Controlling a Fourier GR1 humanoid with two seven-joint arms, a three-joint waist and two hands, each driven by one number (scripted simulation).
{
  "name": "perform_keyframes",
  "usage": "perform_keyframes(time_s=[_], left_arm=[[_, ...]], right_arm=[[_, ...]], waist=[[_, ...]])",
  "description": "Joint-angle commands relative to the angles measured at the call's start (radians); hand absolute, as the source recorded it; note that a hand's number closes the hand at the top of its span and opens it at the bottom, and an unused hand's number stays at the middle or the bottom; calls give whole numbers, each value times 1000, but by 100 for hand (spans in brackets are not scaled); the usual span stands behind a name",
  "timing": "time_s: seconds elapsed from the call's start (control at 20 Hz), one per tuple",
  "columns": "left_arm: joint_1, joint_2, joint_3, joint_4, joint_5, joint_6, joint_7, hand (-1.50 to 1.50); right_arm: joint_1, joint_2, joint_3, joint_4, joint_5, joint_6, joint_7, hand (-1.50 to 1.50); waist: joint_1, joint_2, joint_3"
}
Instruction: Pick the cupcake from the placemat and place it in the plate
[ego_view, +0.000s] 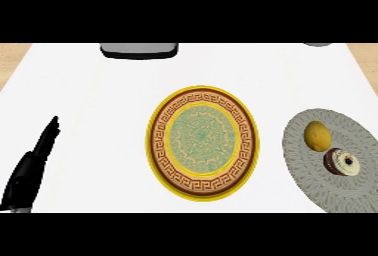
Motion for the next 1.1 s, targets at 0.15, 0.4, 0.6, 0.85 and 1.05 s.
perform_keyframes(time_s=[0.15,0.4,0.6,0.85,1.05], left_arm=[[13,-2,17,-67,-5,-15,50,0],[-43,-32,28,6,-27,-21,28,0],[4,-16,72,33,-10,-74,-43,0],[-12,-51,111,65,-43,-91,-53,0],[32,-91,97,39,-88,-71,-70,0]], right_arm=[[-166,-98,6,243,-71,187,94,-150],[-171,-85,145,260,15,268,123,-150],[-234,-142,84,326,-45,407,158,-150],[-252,-46,84,413,27,463,72,-150],[-258,39,126,465,90,468,4,-150]], waist=[[13,0,2],[4,2,1],[1,0,1],[-5,-1,1],[-3,-2,1]])
